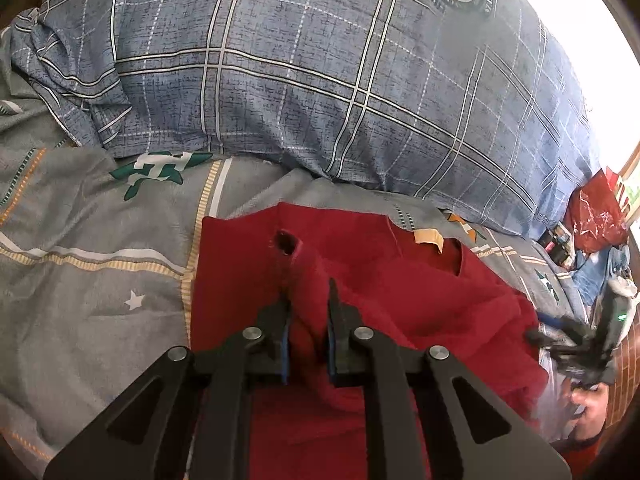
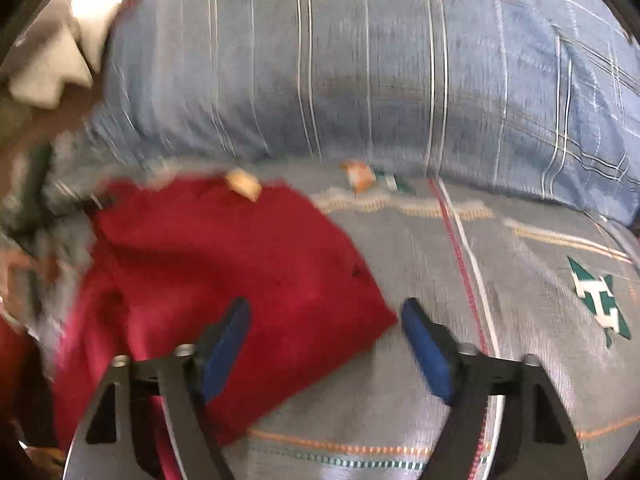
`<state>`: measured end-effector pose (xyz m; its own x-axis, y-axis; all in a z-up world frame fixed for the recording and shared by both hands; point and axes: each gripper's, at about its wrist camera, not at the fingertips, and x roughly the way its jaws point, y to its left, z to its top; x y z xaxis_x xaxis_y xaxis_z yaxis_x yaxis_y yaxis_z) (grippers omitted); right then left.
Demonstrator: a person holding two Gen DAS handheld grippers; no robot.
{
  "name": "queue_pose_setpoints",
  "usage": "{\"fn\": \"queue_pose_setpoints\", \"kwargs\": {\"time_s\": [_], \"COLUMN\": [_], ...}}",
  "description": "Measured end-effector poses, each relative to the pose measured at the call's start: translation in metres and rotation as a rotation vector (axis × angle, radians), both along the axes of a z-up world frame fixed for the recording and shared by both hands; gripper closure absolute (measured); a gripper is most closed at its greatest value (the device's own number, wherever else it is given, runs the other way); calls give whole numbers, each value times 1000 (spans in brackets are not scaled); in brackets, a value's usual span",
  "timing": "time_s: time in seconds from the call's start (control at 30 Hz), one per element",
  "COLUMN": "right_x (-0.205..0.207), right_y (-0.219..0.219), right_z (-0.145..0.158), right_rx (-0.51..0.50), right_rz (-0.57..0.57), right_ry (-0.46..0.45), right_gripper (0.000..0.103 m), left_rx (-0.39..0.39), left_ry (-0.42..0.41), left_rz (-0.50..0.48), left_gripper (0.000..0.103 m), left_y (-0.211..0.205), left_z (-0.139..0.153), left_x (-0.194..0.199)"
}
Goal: Fold small clothes
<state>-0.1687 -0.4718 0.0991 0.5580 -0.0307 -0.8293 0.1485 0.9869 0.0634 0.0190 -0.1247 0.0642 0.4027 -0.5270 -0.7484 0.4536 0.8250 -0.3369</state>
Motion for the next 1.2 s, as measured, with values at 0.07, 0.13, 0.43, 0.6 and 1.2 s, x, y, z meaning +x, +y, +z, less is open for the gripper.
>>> {"fn": "queue_pose_setpoints", "kwargs": {"time_s": [0.07, 0.13, 0.43, 0.6, 1.2], "right_x": [-7, -11, 3, 34, 99], "right_y": [-7, -4, 9, -15, 126], "right_z": [-6, -5, 57, 1, 22], "right_rx": [78, 75, -357, -348, -23], "right_rz": [-57, -53, -74, -89, 352], "right_ry": [-54, -88, -174, 14, -19], "right_gripper": [51, 78, 96, 94, 37], "left_rx": [2, -9, -70, 46, -154], "left_ry": [-1, 5, 11, 31, 58], "left_rz": [0, -3, -64, -41, 36], "left_gripper": [93, 93, 92, 84, 50], "left_y": [0, -1, -8, -24, 16], "left_z": [0, 0, 7, -18, -3], "left_x": [0, 0, -14, -9, 7]}}
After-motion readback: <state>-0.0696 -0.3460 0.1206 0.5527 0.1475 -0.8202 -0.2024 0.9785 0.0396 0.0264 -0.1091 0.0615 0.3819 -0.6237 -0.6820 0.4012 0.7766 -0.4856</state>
